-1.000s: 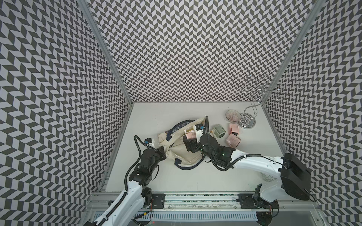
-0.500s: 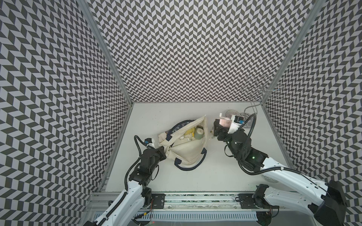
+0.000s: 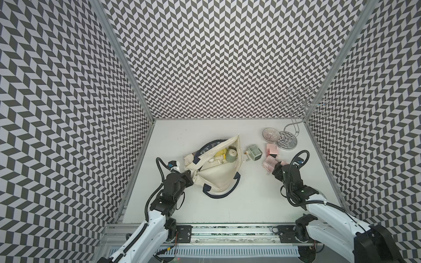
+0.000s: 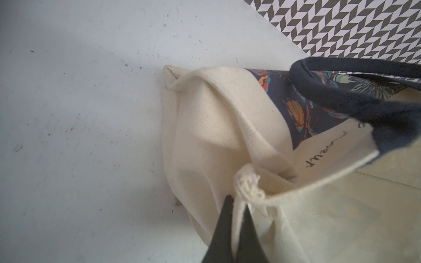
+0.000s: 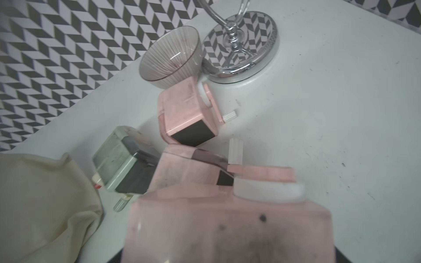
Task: Take out the pencil sharpeners from the tote bags
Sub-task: Place the pencil sharpener at the center of the board.
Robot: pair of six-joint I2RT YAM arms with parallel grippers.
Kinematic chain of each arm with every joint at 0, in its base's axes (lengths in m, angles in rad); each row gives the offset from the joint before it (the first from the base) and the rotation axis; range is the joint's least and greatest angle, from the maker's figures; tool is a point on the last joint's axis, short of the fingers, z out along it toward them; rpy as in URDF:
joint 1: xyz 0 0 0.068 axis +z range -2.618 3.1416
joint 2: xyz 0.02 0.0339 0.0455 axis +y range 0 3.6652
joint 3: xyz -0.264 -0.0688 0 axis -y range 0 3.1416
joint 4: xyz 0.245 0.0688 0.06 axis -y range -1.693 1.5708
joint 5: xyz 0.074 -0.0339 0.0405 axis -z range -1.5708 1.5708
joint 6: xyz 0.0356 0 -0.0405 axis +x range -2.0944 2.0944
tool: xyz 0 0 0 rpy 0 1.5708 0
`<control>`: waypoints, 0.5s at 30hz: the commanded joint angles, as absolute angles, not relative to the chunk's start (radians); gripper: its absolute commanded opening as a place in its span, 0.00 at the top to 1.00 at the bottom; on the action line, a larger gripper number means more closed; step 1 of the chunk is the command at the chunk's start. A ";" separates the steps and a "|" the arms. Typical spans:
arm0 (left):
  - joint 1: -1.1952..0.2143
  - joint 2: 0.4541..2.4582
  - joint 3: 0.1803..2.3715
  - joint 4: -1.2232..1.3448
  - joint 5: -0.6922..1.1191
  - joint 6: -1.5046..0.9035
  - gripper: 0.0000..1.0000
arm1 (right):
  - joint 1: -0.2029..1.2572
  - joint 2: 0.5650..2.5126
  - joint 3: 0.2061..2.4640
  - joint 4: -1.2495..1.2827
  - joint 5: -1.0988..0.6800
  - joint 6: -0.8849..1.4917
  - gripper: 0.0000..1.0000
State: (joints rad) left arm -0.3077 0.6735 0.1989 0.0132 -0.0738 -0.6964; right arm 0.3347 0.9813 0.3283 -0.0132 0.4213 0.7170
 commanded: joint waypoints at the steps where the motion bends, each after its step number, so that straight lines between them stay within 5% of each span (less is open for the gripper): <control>1: -0.304 0.674 0.204 -0.057 -0.109 -0.689 1.00 | 0.299 0.999 0.366 0.073 0.373 0.745 0.45; 15: -0.304 0.662 0.201 -0.066 -0.103 -0.689 1.00 | 0.082 1.312 0.552 0.086 0.392 0.678 0.40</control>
